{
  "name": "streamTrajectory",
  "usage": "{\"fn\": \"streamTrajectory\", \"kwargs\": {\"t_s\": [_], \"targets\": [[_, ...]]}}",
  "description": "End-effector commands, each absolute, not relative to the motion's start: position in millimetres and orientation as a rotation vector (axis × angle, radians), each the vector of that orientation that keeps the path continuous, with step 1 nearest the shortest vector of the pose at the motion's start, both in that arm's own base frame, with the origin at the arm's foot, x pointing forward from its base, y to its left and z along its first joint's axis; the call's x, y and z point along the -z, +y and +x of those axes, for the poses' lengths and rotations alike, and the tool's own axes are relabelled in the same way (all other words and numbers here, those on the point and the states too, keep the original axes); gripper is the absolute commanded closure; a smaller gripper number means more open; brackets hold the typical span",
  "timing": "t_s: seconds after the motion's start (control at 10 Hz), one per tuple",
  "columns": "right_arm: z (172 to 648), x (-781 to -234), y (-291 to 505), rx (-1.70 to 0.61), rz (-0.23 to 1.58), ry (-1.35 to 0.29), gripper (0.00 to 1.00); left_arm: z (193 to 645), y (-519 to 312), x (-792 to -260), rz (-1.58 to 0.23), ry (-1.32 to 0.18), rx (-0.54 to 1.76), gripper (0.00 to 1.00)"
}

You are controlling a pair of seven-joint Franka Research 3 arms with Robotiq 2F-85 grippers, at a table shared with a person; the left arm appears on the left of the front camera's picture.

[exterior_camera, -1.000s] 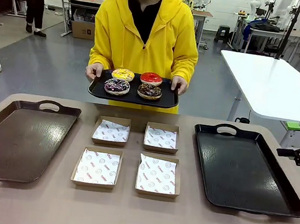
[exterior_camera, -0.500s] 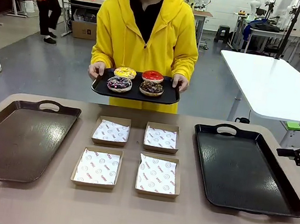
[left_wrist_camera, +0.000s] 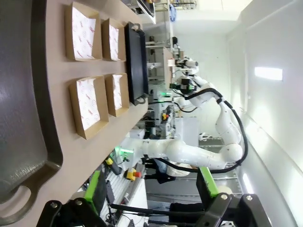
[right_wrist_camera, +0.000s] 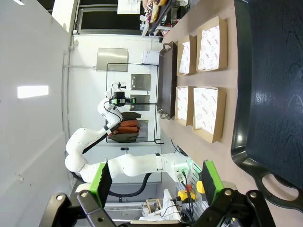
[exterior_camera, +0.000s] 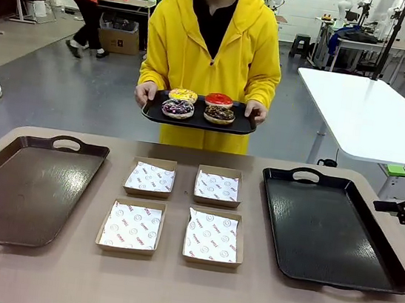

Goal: Individually package the donuts and arrange them on the tray.
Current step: Pick up one Paper togo box.

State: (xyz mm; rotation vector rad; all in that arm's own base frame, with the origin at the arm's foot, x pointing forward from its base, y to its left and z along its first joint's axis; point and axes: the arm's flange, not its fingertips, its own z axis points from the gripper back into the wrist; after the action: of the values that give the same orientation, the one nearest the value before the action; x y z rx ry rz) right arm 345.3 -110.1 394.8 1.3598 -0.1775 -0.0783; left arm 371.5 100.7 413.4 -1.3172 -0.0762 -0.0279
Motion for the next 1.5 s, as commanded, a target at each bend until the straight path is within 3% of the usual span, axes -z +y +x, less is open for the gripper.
{"fn": "streamTrajectory", "kwargs": {"t_s": [0.0,0.3,0.6,1.0,1.4], "targets": [[345,-395,-111,0.074,1.372,-0.181,0.00,410,56,-457,-1.129,-0.090,0.034,0.00],[345,-395,-111,0.074,1.372,-0.181,0.00,487,-30,-504,-0.740,-0.119,0.086,0.00],[345,-395,-111,0.074,1.372,-0.181,0.00,537,-125,-495,-0.379,-0.090,0.086,0.00],[345,-395,-111,0.074,1.372,-0.181,0.00,553,-222,-421,-0.118,-0.036,0.132,0.00],[345,-395,-111,0.074,1.372,-0.181,0.00,556,-248,-364,-0.036,-0.072,0.171,0.00]]}}
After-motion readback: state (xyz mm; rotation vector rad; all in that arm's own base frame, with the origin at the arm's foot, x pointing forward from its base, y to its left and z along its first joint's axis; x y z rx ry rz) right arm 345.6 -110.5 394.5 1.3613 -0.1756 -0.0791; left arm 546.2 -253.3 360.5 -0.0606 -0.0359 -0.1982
